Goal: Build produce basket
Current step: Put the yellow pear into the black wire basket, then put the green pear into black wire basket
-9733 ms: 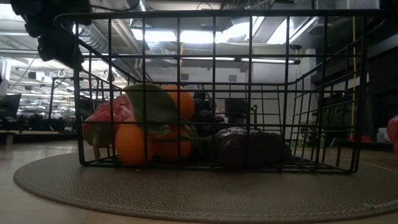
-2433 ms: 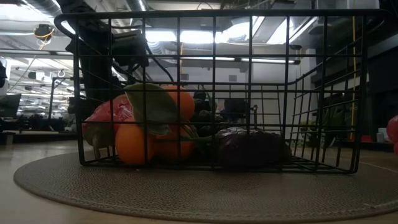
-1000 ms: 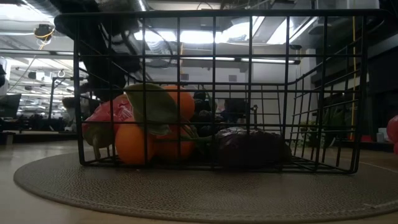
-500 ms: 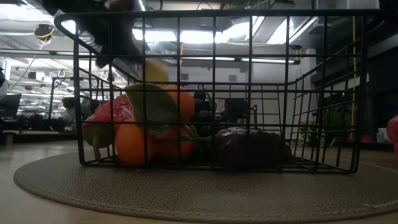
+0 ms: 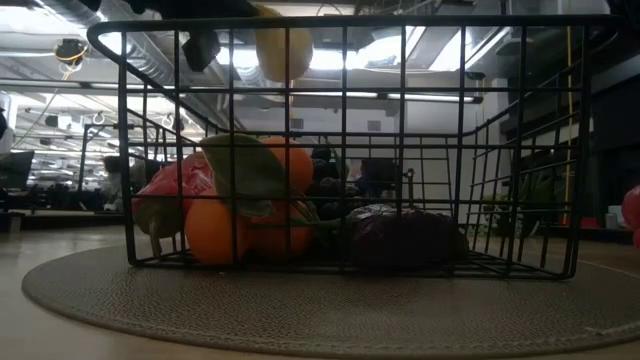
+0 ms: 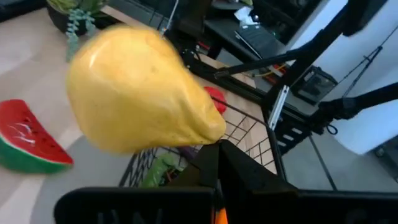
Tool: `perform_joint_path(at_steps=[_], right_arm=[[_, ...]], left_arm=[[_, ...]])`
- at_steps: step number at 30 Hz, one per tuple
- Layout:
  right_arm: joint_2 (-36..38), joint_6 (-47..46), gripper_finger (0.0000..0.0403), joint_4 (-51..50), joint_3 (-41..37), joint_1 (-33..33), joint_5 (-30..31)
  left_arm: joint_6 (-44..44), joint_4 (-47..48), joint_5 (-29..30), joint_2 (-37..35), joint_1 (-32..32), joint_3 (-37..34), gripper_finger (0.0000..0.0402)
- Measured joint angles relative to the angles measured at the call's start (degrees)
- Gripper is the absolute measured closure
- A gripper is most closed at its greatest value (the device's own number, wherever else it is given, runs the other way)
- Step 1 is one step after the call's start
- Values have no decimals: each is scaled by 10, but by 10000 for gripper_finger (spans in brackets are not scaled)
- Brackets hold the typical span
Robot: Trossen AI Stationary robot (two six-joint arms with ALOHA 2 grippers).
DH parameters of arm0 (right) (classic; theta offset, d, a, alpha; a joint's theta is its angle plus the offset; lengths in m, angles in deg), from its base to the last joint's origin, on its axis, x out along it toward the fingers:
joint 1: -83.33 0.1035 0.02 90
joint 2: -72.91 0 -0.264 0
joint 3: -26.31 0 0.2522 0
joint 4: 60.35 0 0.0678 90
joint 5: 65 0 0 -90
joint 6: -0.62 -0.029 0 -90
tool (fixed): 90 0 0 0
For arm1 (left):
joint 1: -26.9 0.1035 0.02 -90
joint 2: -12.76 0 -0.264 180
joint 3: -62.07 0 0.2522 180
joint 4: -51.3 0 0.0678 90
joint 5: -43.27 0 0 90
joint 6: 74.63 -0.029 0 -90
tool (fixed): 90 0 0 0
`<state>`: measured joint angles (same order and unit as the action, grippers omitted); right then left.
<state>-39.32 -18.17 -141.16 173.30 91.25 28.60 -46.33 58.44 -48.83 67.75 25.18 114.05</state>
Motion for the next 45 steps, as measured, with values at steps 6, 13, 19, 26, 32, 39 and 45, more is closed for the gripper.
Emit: perform_joint_path(at_steps=[6, 13, 19, 26, 32, 39, 45], right_arm=[[0, 22, 183, 48, 0, -16, 0], [6, 97, 182, 183, 19, -15, -2], [5, 119, 182, 279, 18, -16, -3], [3, 103, 182, 285, 18, -16, -2], [3, 99, 182, 284, 18, -13, -7], [3, 99, 182, 257, 18, -12, -6], [15, 50, 183, 194, 17, -12, 15]], left_arm=[[1, -45, -16, 47, -21, 0, 402], [2, -162, -112, 122, -37, 0, 401], [47, -177, -131, 163, -46, 0, 396], [56, -192, -130, 168, -46, 0, 332], [59, -201, -126, 168, -46, 0, 277], [62, -198, -115, 155, -43, 0, 273], [59, -184, -114, 111, -22, 0, 274]])
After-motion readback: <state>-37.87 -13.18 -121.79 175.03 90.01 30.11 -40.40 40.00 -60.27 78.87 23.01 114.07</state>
